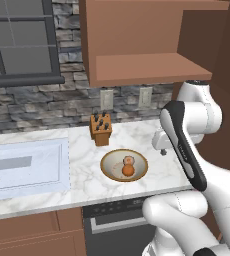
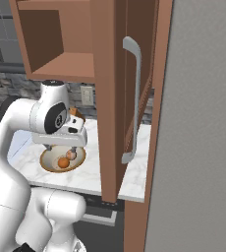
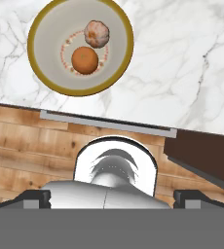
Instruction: Pick the tangerines from the cabinet and place them in one bowl. Pick the pear from the sink and place it in the other bowl.
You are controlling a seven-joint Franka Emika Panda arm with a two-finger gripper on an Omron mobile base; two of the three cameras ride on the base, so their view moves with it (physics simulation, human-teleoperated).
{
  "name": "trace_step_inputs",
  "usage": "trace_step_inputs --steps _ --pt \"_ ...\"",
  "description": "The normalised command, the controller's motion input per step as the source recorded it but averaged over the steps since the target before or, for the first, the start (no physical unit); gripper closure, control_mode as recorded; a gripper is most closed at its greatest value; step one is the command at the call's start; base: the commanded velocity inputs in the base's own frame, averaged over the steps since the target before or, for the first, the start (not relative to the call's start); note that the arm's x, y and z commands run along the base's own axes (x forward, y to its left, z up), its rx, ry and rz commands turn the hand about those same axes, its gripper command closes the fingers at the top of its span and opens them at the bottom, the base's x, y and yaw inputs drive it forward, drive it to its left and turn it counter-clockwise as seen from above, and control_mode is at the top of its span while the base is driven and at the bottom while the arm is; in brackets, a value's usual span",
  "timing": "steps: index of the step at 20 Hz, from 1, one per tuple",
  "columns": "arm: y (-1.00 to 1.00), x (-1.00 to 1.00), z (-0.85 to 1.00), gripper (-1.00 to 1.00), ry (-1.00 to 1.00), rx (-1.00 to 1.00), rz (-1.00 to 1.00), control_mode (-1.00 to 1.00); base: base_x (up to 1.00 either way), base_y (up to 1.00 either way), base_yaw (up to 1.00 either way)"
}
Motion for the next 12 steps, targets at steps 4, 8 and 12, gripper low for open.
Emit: trace_step_inputs --steps 4,8,12 --pt "-0.03 -0.27 0.06 -1.00 0.00 0.00 0.00 -1.00 0.00 0.00 0.00" --pt "-0.02 -0.32 0.06 -1.00 0.00 0.00 0.00 -1.00 0.00 0.00 0.00" --pt "-0.03 -0.46 0.01 -1.00 0.00 0.00 0.00 -1.00 0.00 0.00 0.00"
